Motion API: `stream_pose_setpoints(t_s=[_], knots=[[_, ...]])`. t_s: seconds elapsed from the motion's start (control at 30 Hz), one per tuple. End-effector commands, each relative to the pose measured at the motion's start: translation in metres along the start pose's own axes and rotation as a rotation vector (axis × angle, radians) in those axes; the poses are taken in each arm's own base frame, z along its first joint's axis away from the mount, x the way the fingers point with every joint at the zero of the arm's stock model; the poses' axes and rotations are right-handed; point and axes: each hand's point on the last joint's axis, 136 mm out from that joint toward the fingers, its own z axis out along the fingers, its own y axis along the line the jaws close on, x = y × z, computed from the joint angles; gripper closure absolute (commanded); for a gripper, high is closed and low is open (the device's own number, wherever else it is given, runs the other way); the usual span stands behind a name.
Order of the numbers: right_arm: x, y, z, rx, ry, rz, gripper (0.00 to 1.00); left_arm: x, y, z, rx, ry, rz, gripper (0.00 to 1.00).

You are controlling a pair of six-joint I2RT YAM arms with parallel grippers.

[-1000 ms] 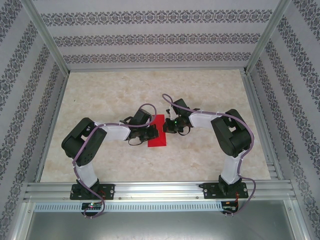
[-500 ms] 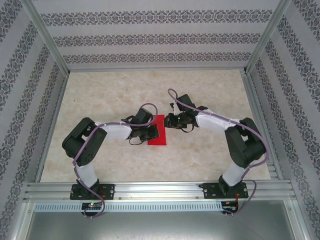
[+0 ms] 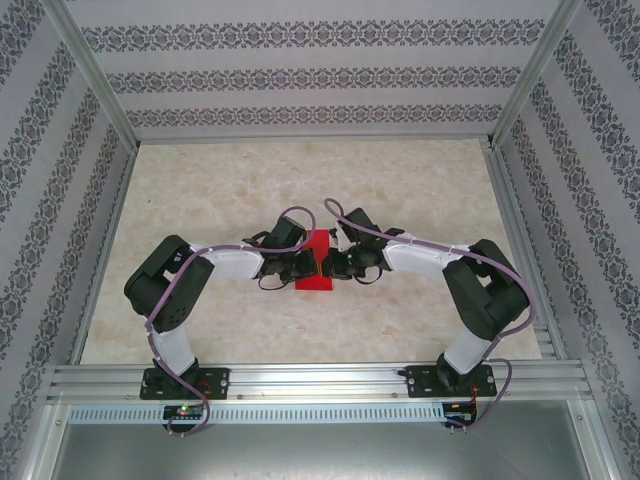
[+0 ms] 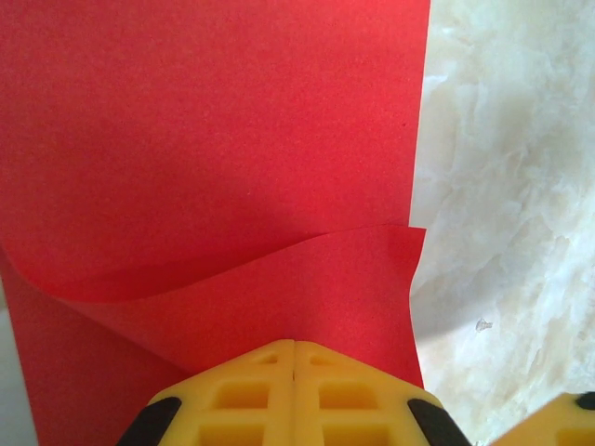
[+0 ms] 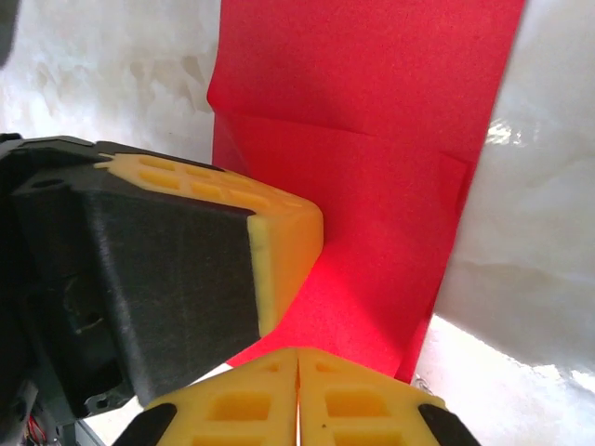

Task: Fold a paper plane with a square sheet of paper (pick it up from the middle)
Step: Fold the triangle a second time at the center of the table.

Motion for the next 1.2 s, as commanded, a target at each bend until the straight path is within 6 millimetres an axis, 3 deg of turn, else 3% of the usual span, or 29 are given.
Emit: stream_pose_setpoints(t_s=[0.0, 0.33, 0.83, 0.93, 1.03, 1.17], knots=[[0.004, 0.003, 0.01, -0.016, 0.024, 0.003, 0.92, 0.021, 0.038, 0.006, -0.14, 0.048, -0.045, 1.0], [0.025, -0.016, 0.021, 0.051, 0.092, 0.008, 0.92, 0.022, 0.043, 0.007, -0.156, 0.047, -0.06, 1.0], [0.065, -0.048, 0.012, 0.142, 0.194, 0.006, 0.91, 0.024, 0.05, 0.006, -0.186, 0.041, -0.079, 1.0], [0.051, -0.041, 0.0, 0.117, 0.135, 0.012, 0.91, 0.024, 0.049, 0.007, -0.174, 0.039, -0.081, 1.0], [0.027, -0.014, -0.012, 0.038, 0.04, -0.011, 0.91, 0.021, 0.044, 0.006, -0.157, 0.031, -0.076, 1.0], [0.012, 0.001, -0.008, -0.002, 0.01, -0.019, 0.91, 0.019, 0.039, 0.003, -0.146, 0.025, -0.066, 1.0]])
